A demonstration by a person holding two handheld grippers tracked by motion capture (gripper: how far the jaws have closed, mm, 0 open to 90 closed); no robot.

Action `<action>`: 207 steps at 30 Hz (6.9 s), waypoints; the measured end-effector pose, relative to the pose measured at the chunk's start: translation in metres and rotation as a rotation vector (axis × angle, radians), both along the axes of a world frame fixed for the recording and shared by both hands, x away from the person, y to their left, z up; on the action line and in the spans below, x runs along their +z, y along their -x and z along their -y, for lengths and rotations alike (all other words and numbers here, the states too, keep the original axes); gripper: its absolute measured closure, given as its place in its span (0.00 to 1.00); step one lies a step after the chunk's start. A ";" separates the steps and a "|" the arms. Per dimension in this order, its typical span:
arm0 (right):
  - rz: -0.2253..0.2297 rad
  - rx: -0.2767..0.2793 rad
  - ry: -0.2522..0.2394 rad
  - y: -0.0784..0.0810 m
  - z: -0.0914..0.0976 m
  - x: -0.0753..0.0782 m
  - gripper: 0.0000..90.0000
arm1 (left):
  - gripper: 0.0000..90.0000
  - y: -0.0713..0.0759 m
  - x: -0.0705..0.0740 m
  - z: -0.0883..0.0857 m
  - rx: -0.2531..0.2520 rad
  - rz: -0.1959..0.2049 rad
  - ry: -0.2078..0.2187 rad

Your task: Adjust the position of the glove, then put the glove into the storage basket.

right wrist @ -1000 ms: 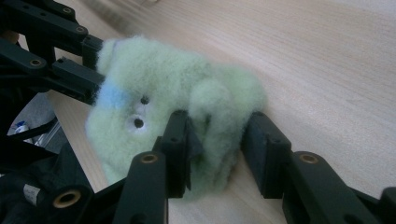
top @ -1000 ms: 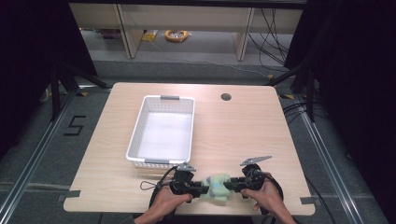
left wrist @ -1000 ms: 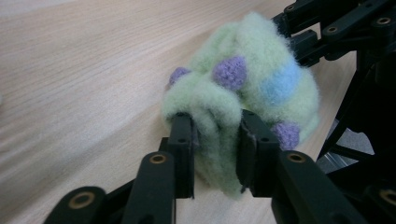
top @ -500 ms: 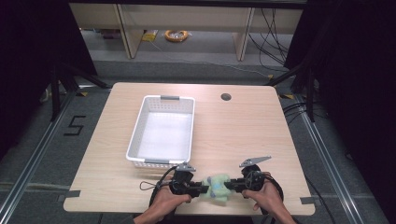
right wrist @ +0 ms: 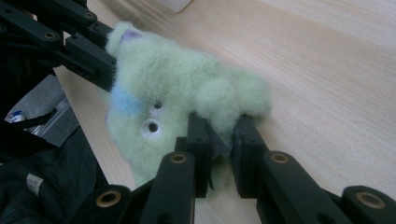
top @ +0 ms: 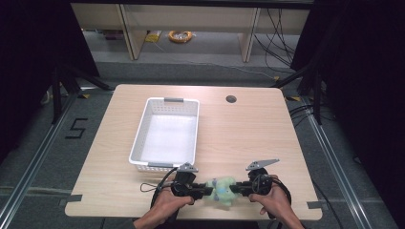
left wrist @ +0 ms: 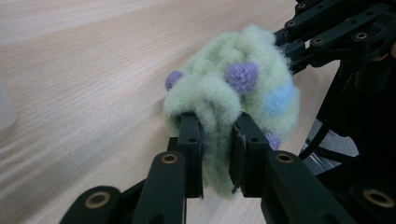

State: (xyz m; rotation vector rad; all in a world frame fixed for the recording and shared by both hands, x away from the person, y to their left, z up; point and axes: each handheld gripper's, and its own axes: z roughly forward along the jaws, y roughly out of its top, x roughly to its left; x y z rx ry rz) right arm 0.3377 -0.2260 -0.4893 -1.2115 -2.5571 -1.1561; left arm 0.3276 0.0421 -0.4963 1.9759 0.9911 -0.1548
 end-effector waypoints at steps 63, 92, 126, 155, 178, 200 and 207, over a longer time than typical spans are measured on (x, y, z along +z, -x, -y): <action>0.083 0.066 -0.030 -0.102 -0.147 0.093 0.90 | 0.83 -0.088 0.083 -0.144 0.185 0.009 -0.044; -0.006 0.038 0.163 -0.124 -0.188 0.041 0.88 | 0.80 -0.111 0.036 -0.149 0.182 -0.114 -0.220; 0.093 0.033 0.223 -0.118 -0.177 0.065 0.62 | 0.55 -0.102 0.063 -0.147 0.243 0.013 -0.223; 0.132 0.015 0.029 -0.069 -0.105 0.090 0.45 | 0.41 -0.030 0.089 -0.116 0.155 0.139 -0.068; 0.149 -0.062 -0.018 -0.042 -0.039 0.070 0.37 | 0.39 0.008 0.073 -0.086 0.068 0.156 -0.038; 0.218 -0.103 -0.065 -0.019 -0.002 0.056 0.28 | 0.28 0.016 0.046 -0.070 0.026 0.162 -0.068; 0.204 -0.119 -0.063 -0.010 0.004 0.044 0.24 | 0.25 0.026 0.033 -0.074 0.023 0.173 -0.064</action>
